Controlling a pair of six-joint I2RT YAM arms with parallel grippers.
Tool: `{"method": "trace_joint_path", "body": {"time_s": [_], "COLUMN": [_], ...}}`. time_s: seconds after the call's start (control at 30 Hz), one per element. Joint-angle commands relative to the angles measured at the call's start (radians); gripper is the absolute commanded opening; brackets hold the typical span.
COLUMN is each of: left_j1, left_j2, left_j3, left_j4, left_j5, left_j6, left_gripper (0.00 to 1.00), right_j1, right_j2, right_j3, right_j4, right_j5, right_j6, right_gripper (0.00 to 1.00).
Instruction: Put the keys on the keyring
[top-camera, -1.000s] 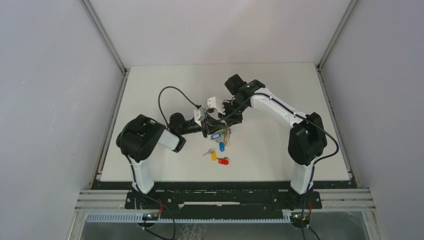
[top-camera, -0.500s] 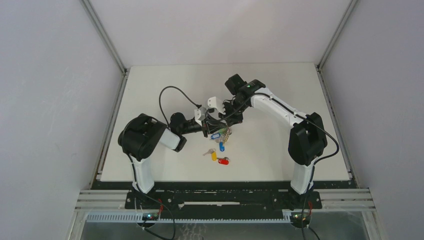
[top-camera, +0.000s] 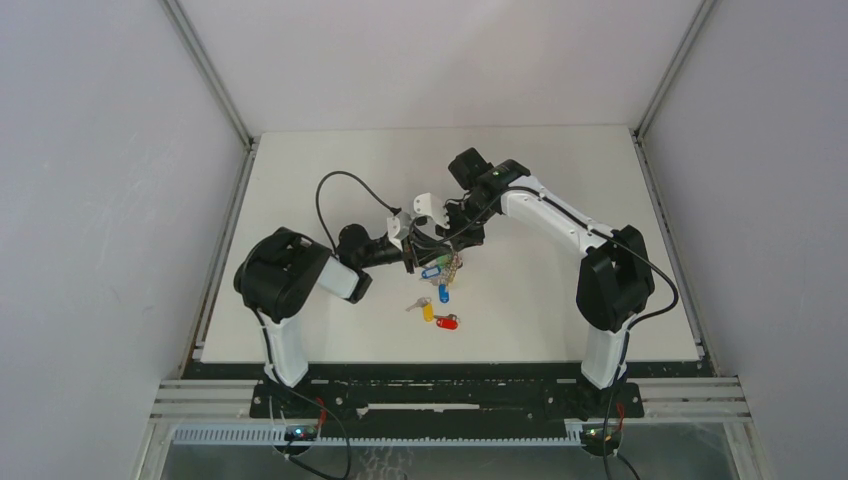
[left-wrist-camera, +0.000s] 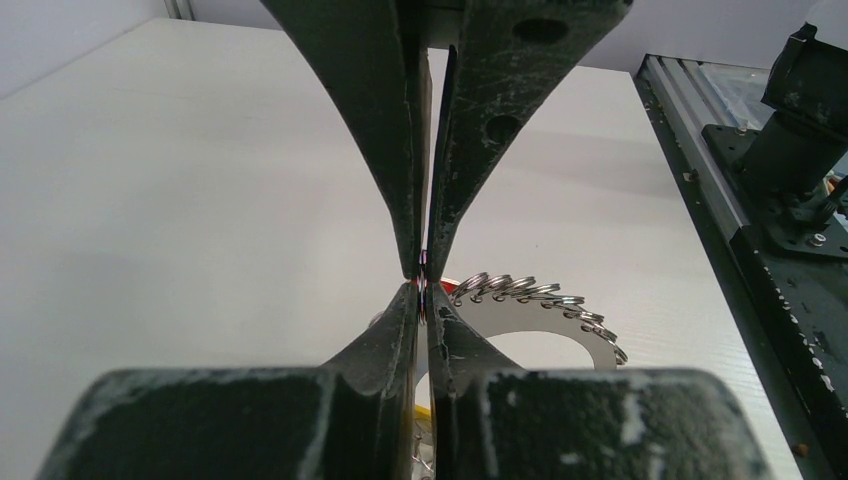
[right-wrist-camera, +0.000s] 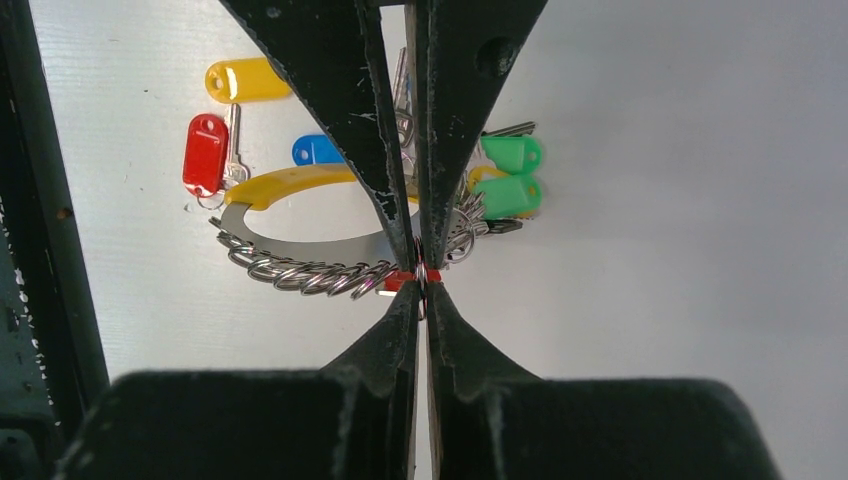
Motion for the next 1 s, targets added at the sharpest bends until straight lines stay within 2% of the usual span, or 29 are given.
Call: {"method": "trace_joint_path", "body": {"time_s": [0.0, 0.77, 0.97], "left_j1": [0.002, -0.02, -0.022], "left_j2": [-0.047, 0.047, 0.038], "left_j3": [-0.003, 0.053, 0.058], "left_j4": [0.026, 0.026, 0.026], "left_j5": [-0.008, 0.028, 0.034], "left_j6": [-0.014, -0.033, -0.036], "left_gripper": [0.11, 0.08, 0.0], "right_j1": [0.018, 0.033, 0.036], "right_j2": [-0.059, -0.074, -0.073], "right_j3": [0.004, 0.014, 0.013], "right_j4": [0.028, 0.043, 0.044], "right_j5": [-0.022, -0.053, -0.064], "right_j6": [-0.005, -0.025, -0.029], "right_gripper": [0.0, 0.0, 0.0]}}
